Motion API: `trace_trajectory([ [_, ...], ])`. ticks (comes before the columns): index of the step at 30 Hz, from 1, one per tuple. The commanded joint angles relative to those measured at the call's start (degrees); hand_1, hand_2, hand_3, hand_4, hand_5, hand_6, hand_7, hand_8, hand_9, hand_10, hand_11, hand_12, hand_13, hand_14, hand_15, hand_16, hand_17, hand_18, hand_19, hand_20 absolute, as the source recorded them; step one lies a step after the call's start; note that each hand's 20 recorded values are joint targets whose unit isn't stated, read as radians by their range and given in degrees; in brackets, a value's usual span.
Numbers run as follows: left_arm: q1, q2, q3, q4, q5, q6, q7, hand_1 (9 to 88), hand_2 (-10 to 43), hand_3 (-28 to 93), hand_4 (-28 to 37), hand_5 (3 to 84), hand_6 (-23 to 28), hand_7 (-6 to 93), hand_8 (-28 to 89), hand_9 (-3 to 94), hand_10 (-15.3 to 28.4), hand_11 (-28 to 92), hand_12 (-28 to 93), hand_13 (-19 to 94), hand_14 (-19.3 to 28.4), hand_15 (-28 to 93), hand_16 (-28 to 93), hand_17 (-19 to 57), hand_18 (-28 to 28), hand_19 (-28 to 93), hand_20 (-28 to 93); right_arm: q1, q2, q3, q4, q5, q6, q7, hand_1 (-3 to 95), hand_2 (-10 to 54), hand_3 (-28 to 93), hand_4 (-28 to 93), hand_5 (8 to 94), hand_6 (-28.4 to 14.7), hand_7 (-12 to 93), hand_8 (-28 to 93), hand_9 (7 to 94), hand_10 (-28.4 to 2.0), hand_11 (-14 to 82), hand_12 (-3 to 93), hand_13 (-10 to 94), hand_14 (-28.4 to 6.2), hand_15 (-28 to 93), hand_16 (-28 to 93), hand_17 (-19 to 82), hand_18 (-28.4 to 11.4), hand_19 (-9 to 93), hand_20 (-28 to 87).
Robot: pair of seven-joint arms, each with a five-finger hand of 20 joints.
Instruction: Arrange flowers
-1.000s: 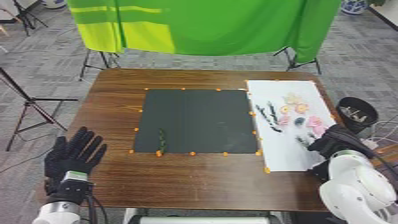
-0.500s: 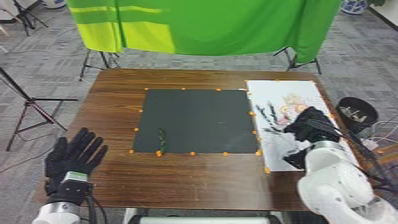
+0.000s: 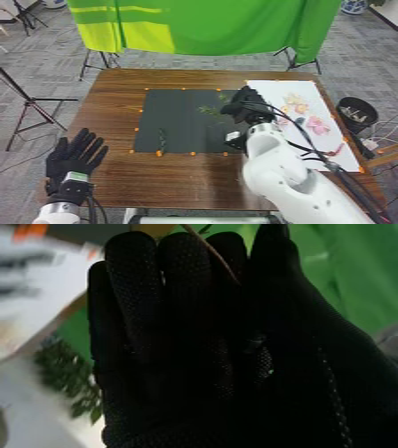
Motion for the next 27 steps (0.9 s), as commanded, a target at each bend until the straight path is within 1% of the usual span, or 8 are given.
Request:
trace_trajectory([
  [1,-0.1,1.11,0.76,-0.06,-0.07,1.12,-0.82,29.1,15.7,70,-28.3,46.8,10.6,12.0,-7,37.6,16.0,27,13,28,17.8,48,-7,-5.9,17.1,44,17,5.4,-8.7,-6.7,6.2,3.6,-1.4,3.4,50.8,-9.5,76,-23,75.9,-1.1,41,14,87.9,-12.7,18.6,34.6,73,-13.1,41,27,28,-21.1,65,17],
  [3,-0.5,1.22,1.01,0.15,-0.29,0.84,-0.65,29.1,15.7,70,-28.3,46.8,10.6,12.0,-7,37.6,15.9,27,13,28,17.8,48,-7,-5.9,17.1,44,17,7.1,-9.8,-9.1,7.7,3.9,-1.7,4.2,50.8,-9.5,76,-23,75.9,-1.3,41,14,87.9,-13.0,19.2,34.6,73,-13.4,42,27,28,-21.6,66,17],
  [7,-1.4,1.67,1.30,0.32,0.01,1.10,-1.66,29.0,15.7,70,-28.3,46.8,10.6,12.0,-7,37.6,16.1,27,13,28,17.8,48,-7,-5.9,17.1,44,17,8.7,-12.5,-12.0,11.2,0.6,-0.8,5.9,50.7,-9.5,76,-23,75.7,-1.6,42,15,87.8,-13.3,20.7,34.3,74,-14.1,43,26,27,-22.7,67,17],
  [10,-1.8,2.21,1.37,0.38,0.07,1.30,-1.92,29.0,15.7,70,-28.3,46.8,10.6,11.9,-7,37.6,16.1,27,13,28,17.8,48,-7,-5.9,17.1,44,17,8.6,-14.4,-12.5,13.3,-0.7,-1.8,7.2,50.9,-9.5,76,-23,75.6,-1.8,43,16,87.8,-13.4,21.3,34.3,74,-14.7,44,24,27,-23.5,68,17],
  [16,-2.5,3.06,1.75,0.63,0.29,2.08,-3.95,29.0,15.7,70,-28.3,46.7,10.5,12.2,-7,37.6,16.1,27,13,28,17.8,48,-7,-5.9,17.1,44,17,7.9,-17.4,-13.6,17.7,-5.3,-3.0,10.2,51.4,-9.5,76,-23,75.7,-2.0,43,16,87.9,-13.8,22.1,34.8,74,-15.4,46,23,26,-24.7,70,17],
  [21,-3.3,3.24,2.13,1.08,0.37,1.73,-5.00,29.0,15.6,70,-28.3,46.7,10.4,12.6,-7,37.6,16.1,27,13,28,17.8,48,-7,-5.9,17.1,44,17,6.4,-18.1,-12.7,18.2,-5.3,-5.0,11.0,51.0,-9.5,76,-23,75.7,-2.2,44,17,87.7,-14.1,23.0,35.2,73,-16.0,47,22,25,-25.7,71,18],
  [23,-3.4,3.21,2.38,1.28,0.60,1.82,-4.68,28.9,15.5,70,-28.2,46.7,10.5,12.6,-7,37.5,16.0,27,13,28,17.8,48,-7,-5.9,17.1,44,17,6.6,-17.4,-13.6,18.2,-6.6,-6.0,10.2,49.6,-9.5,74,-24,75.0,-2.3,44,17,85.7,-15.3,27.8,30.7,73,-16.4,49,20,25,-25.9,71,18],
  [27,-3.4,2.99,2.40,1.38,0.56,1.63,-5.04,29.6,14.6,70,-28.2,46.7,10.4,12.7,-7,37.3,16.0,27,13,28,17.7,48,-7,-5.8,17.0,44,17,6.1,-18.1,-12.5,17.7,-4.4,-5.8,10.9,47.0,-9.5,73,-25,72.0,-3.3,44,15,82.6,-17.0,32.2,24.1,70,-17.0,50,19,23,-26.2,70,18],
])
